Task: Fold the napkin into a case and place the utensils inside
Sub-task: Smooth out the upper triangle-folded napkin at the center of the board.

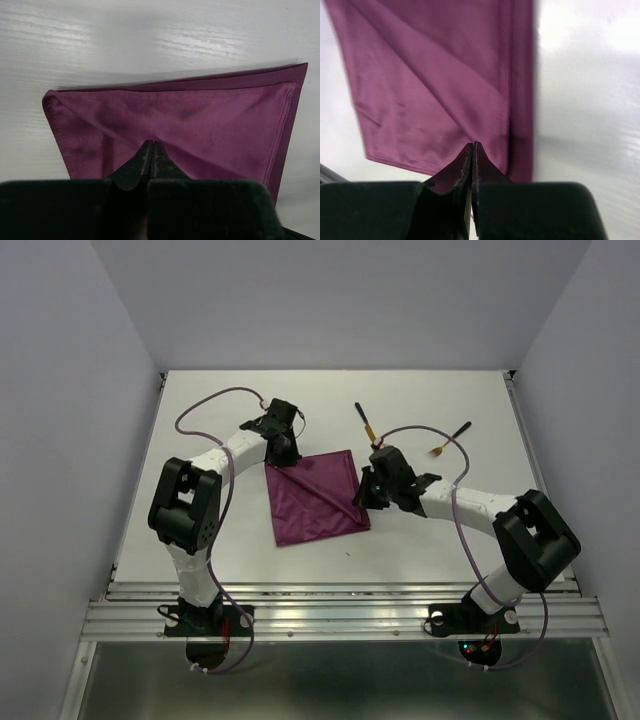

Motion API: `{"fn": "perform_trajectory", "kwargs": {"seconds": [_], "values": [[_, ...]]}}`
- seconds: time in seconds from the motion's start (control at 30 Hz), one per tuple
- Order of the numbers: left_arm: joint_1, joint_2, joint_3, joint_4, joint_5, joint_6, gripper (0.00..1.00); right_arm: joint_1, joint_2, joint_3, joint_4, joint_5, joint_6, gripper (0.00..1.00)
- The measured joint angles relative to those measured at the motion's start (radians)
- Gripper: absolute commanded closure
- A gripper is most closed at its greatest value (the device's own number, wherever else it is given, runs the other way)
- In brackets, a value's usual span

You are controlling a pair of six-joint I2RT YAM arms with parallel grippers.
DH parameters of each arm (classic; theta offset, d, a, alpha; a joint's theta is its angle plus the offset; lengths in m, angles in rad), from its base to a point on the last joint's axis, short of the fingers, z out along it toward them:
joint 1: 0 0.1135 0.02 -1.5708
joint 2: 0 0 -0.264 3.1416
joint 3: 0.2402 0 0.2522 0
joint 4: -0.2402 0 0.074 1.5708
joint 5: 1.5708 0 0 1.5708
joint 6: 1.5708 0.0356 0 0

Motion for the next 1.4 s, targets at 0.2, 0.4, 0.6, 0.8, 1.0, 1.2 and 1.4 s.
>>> {"fn": "perform_trajectory", "kwargs": {"seconds": [0.2,0.4,0.6,0.8,1.0,1.2,1.4], "values": [[0.003,0.023,-0.028,0.035,0.031,-0.006,1.00,0.005,0.043,0.142,0.034,-0.026,-0.007,0.97],[0.005,0.089,-0.046,0.068,0.040,-0.010,1.00,0.006,0.172,0.195,0.094,-0.084,0.003,0.97],[0.005,0.082,-0.046,0.073,0.037,-0.011,1.00,0.006,0.273,0.192,0.119,-0.115,0.023,0.97],[0.001,0.023,-0.046,0.045,0.045,-0.012,1.00,0.006,0.287,0.188,0.127,-0.116,0.030,0.97],[-0.008,-0.050,-0.086,0.113,0.163,-0.025,1.00,0.008,0.246,0.188,0.116,-0.107,0.026,0.96],[-0.021,0.001,-0.164,0.169,0.260,-0.047,1.00,0.018,0.208,0.193,0.117,-0.105,0.026,0.96],[-0.023,0.051,-0.171,0.220,0.309,-0.060,1.00,0.028,0.237,0.194,0.132,-0.131,0.031,0.96]]}}
